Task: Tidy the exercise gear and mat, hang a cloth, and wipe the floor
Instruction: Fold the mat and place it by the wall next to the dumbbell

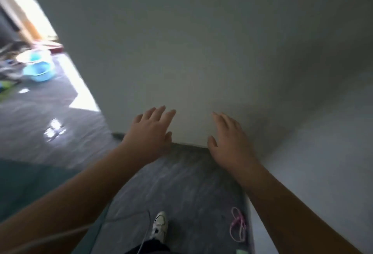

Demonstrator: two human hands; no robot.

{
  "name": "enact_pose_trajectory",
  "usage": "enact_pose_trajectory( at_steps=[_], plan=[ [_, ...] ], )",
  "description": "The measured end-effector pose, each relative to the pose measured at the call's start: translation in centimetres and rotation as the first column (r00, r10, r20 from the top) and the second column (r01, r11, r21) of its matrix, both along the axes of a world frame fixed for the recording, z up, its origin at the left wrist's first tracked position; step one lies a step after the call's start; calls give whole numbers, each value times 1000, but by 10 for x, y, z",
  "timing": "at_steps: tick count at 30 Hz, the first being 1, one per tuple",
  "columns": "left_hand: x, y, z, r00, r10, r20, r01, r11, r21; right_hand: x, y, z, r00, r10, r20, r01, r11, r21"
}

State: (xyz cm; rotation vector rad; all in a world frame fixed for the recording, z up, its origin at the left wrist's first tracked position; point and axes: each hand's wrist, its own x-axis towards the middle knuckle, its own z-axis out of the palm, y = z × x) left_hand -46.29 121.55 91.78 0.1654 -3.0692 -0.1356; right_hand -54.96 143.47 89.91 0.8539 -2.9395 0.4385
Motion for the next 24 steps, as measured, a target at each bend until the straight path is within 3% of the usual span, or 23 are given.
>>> enact_pose_trajectory(
  at_steps=[4,10,15,24],
  plan=[
    [127,-51,-16,973,226,42,-219,967,-127,77,-92,-11,936,352,-16,-350,934,72],
    [328,-100,-52,846,506,168,-475,859,-190,226,-190,-43,686,728,-19,-712,676,193],
    [508,-119,-78,702,671,237,-650,740,-171,378,-256,-61,466,880,93,-869,435,235],
    [805,-147,-71,468,853,231,-847,507,-158,658,-367,-71,126,991,46,-954,108,281]
  ],
)
